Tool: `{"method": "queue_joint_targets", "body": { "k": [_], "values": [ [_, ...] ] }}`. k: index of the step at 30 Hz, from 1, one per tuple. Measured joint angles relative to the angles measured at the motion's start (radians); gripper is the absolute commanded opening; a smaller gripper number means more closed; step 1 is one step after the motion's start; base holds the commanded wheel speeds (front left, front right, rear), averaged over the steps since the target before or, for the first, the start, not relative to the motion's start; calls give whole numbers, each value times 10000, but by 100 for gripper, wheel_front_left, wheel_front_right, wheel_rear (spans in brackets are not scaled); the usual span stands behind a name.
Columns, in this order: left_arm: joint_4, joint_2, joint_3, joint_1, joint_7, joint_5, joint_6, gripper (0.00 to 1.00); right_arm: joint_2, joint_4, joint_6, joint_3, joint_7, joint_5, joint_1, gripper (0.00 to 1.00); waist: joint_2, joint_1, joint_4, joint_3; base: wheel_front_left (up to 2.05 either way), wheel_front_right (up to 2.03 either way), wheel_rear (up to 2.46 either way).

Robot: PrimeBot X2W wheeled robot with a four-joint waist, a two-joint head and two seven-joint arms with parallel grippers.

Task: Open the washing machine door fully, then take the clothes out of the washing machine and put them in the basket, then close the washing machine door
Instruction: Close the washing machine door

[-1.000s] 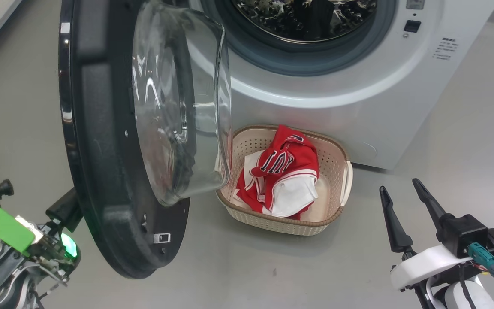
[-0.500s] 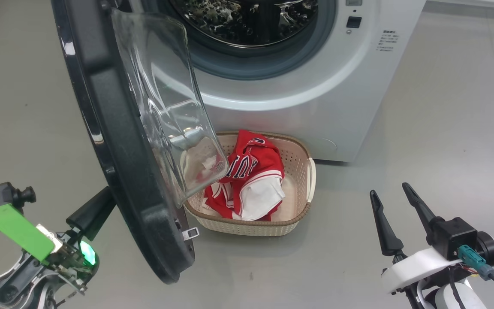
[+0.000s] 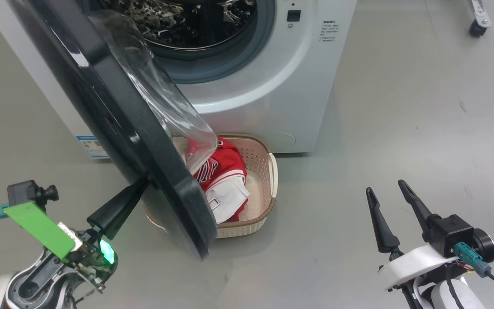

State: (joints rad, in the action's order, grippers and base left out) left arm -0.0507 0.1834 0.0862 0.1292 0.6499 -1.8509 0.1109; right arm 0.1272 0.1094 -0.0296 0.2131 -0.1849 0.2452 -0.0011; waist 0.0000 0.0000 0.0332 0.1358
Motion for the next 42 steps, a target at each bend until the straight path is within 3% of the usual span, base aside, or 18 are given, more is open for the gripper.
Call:
{"method": "queue_joint_targets", "body": {
  "k": [14, 26, 42],
  "values": [
    [571, -192, 119, 1285, -280, 311, -63, 0, -54, 2, -44, 4, -121, 84, -389, 100, 0, 0, -1297, 468, 0, 0, 0],
    [1187, -447, 15, 3087, -886, 767, -458, 0, -203, 4, -142, 8, -274, 226, -780, 100, 0, 0, -2229, 1271, 0, 0, 0],
    [2429, -495, -529, 5288, -1866, 1383, -631, 0, -395, 366, -311, 73, -458, 568, -1378, 100, 0, 0, -3372, 2353, 0, 0, 0]
  ]
}}
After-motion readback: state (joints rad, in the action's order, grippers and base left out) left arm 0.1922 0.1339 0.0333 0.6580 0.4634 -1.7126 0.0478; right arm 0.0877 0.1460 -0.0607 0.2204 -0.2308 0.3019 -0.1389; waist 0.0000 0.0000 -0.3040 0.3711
